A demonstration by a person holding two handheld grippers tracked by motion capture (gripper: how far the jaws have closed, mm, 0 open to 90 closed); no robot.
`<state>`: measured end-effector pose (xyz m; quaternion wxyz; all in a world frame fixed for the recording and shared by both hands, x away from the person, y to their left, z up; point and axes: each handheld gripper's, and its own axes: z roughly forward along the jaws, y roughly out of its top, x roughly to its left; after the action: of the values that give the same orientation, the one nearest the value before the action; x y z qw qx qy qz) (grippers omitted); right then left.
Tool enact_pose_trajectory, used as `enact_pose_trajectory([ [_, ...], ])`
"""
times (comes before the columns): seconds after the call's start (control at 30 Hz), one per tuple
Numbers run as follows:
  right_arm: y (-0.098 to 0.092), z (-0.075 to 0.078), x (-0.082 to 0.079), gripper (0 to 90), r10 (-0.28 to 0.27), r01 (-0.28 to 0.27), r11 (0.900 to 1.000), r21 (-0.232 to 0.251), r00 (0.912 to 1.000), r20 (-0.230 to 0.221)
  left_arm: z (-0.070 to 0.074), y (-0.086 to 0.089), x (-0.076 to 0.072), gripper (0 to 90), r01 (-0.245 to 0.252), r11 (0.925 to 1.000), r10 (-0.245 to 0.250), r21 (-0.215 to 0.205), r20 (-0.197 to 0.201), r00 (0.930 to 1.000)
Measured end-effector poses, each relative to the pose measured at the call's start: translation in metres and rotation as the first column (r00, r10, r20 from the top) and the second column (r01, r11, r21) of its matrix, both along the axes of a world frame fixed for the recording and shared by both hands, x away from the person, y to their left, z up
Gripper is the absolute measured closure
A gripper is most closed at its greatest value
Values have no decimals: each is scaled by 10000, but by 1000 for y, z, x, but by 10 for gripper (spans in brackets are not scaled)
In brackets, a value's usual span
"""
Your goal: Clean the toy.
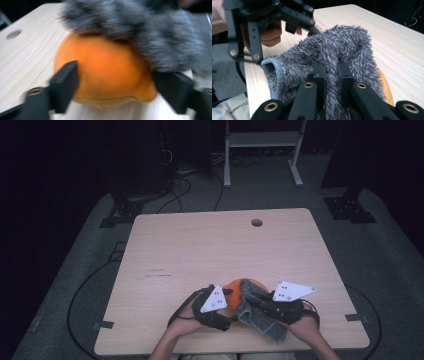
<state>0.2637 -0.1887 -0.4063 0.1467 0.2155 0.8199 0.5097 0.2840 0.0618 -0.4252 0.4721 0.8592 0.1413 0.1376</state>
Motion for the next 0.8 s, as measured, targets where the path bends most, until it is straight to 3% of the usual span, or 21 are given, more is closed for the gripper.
enact_pose_trajectory([
  [0.03,-3,1,0,800,-29,28,10000,-6,9999,-101,-1,-1,3,103,-241,9997,239,-44,-395,9989],
  [0.1,-7,0,0,800,-143,140,9997,-209,9998,-112,-2,-1,4,107,-290,9996,286,-76,-470,9985],
  [0.17,-10,0,1,800,-206,204,9998,-41,9994,-275,0,-1,1,183,-1,9999,1,-104,-54,10000],
  [0.23,-6,5,-3,799,-108,108,9999,-59,9999,-36,1,-2,-3,242,235,9997,-234,-38,216,9995],
  [0.3,3,11,-7,800,294,-295,9996,20,9994,155,0,-4,-7,245,537,9982,-555,265,718,9959],
  [0.37,12,12,-8,799,530,-519,9980,-359,9982,292,-1,-4,-10,246,737,9934,-826,874,1028,9913],
  [0.43,8,9,-5,799,429,-418,9984,-383,9987,280,-2,-1,-9,250,694,9932,-783,931,955,9923],
  [0.5,-5,6,2,800,-111,116,9994,-336,9998,158,-4,2,-7,253,663,9924,-747,1033,797,9940],
  [0.57,-21,1,9,799,-755,749,9968,-271,9969,-217,-5,5,-4,245,632,9948,-675,794,531,9963],
  [0.63,-31,-7,14,799,-939,940,9956,-18,9934,-653,-3,6,0,179,492,9988,-493,82,26,9988],
  [0.73,-27,-7,13,799,-851,851,9964,-28,9946,-599,-1,4,5,126,-52,9959,25,-899,-303,9995],
  [0.8,-19,-6,10,798,-554,552,9985,-36,9975,-438,-2,1,4,135,-94,9966,74,-822,-244,9997],
])
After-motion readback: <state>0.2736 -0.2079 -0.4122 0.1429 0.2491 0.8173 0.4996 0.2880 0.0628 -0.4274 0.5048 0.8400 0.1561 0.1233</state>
